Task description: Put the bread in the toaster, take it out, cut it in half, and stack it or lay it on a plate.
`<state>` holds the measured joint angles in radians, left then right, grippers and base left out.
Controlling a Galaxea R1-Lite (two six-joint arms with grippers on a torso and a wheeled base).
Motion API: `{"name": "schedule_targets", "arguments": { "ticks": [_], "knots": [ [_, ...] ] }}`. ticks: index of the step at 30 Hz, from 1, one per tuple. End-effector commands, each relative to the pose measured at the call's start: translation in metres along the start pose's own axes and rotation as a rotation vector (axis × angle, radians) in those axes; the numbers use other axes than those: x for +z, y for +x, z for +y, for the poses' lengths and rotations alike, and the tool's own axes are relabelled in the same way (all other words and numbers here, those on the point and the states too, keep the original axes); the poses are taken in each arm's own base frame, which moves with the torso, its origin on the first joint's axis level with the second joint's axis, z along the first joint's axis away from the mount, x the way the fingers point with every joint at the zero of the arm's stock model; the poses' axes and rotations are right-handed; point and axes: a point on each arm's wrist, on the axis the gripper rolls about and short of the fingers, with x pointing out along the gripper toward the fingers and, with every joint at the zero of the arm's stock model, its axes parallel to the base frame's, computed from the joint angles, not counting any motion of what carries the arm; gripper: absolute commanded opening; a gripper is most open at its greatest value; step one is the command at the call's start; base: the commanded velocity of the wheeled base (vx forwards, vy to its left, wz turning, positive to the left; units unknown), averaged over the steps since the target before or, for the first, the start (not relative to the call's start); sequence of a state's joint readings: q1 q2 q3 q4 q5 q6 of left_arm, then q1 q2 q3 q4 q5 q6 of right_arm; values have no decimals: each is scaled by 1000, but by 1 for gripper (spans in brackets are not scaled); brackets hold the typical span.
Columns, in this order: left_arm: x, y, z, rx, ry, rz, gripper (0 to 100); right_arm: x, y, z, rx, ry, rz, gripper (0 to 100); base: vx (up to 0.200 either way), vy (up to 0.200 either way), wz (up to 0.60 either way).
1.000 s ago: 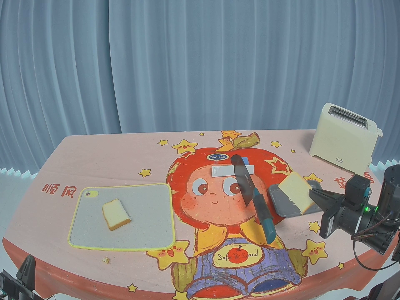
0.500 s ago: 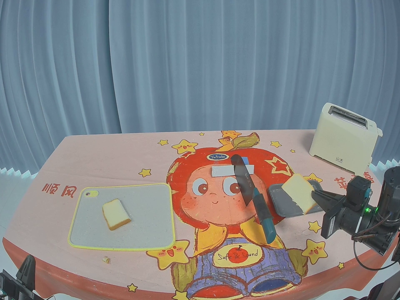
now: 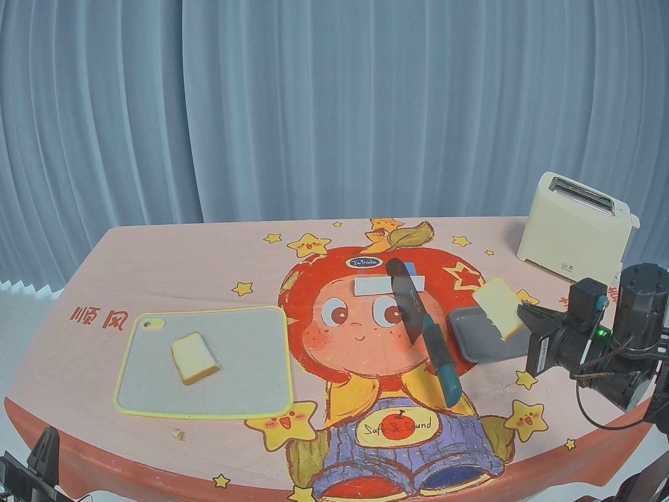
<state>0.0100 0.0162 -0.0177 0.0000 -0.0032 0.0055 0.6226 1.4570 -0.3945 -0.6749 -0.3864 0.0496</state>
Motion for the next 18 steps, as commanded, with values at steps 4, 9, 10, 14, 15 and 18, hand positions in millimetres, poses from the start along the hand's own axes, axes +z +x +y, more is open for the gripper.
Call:
{"name": "schedule_targets", "arguments": {
  "ticks": [4, 9, 10, 14, 15, 18],
  "knots": [
    [-5, 0, 0, 1, -1, 1, 0, 11, 8, 1, -13, 41, -23, 0, 0, 0, 0],
    [-5, 0, 0, -1, -1, 1, 0, 8, 16, -3, -40, 53, -1, 0, 0, 0, 0],
    [-5, 0, 0, 1, -1, 1, 0, 8, 16, -2, -40, 52, 2, 0, 0, 0, 0],
    [-5, 0, 0, -1, -1, 1, 0, 9, 16, -2, -40, 53, -3, 0, 0, 0, 0],
    [-5, 0, 0, 1, -1, 1, 0, 7, 16, -2, -40, 50, 5, 0, 0, 0, 0],
    [-5, 0, 0, 2, -1, 2, 0, 5, 16, -3, -41, 47, 13, 0, 0, 0, 0]
  ]
}}
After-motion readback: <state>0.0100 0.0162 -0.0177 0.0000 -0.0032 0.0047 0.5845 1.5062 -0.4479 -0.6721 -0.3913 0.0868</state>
